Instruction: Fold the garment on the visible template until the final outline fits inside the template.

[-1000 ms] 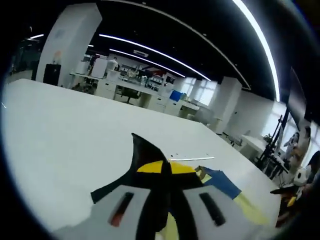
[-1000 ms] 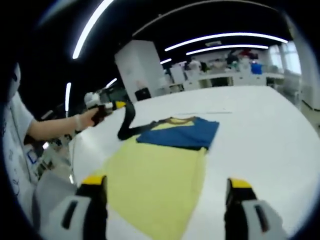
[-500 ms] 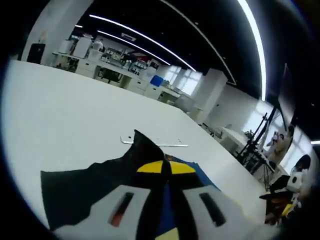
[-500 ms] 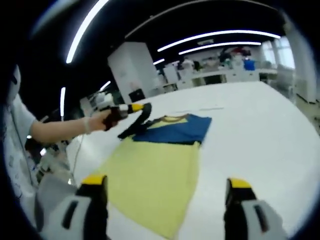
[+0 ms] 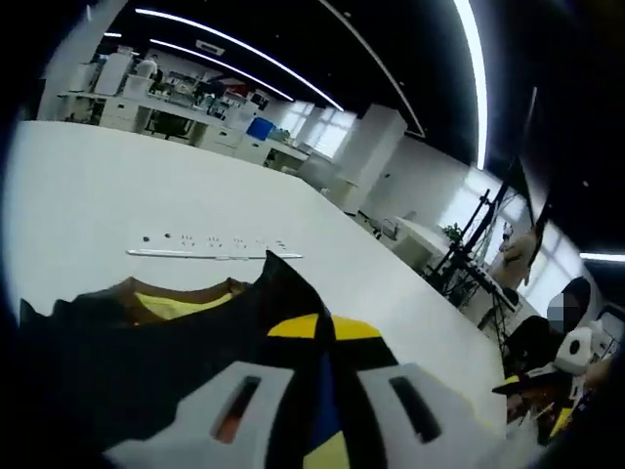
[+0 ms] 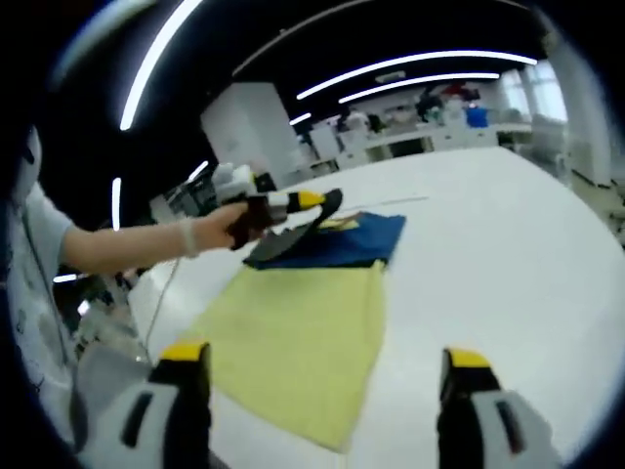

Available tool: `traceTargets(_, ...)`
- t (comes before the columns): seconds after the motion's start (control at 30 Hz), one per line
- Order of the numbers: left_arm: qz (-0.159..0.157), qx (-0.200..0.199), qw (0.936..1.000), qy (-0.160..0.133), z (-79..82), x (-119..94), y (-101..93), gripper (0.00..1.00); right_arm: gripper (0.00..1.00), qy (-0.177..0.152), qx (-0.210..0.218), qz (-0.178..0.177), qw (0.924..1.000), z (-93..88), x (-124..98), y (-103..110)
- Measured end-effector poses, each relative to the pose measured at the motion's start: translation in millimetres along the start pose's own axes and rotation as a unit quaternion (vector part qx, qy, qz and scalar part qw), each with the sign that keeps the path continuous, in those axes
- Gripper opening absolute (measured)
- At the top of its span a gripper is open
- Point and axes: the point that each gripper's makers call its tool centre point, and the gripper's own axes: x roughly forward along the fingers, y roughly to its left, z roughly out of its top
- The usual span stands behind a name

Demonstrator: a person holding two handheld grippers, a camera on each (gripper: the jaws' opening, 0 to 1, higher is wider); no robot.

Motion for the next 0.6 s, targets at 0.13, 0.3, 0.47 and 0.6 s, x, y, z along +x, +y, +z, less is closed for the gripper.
traceTargets(0.13,-0.015,-0.002,0.9998,0.016,-11.3,12.9,-14.0,0.0,0.98,-0.003,0.007,-0.004,1.0,-1.9,-3.3,-0.9)
traceTargets(0.3,-0.032,0.008,0.9984,0.046,-34.3,23.3,-26.6,0.0,0.98,-0.004,0.017,-0.007,0.9998,-6.1,-5.6,0.0)
traceTargets(0.47,-0.047,0.026,0.9953,0.081,-59.8,22.8,-38.4,0.0,0.98,-0.003,0.021,-0.007,0.9997,-8.9,-5.7,-0.9)
traceTargets(0.6,-0.047,0.016,0.9944,0.093,-70.3,21.7,-36.6,0.0,0.98,-0.001,0.021,-0.007,0.9998,-9.5,-4.6,-1.4)
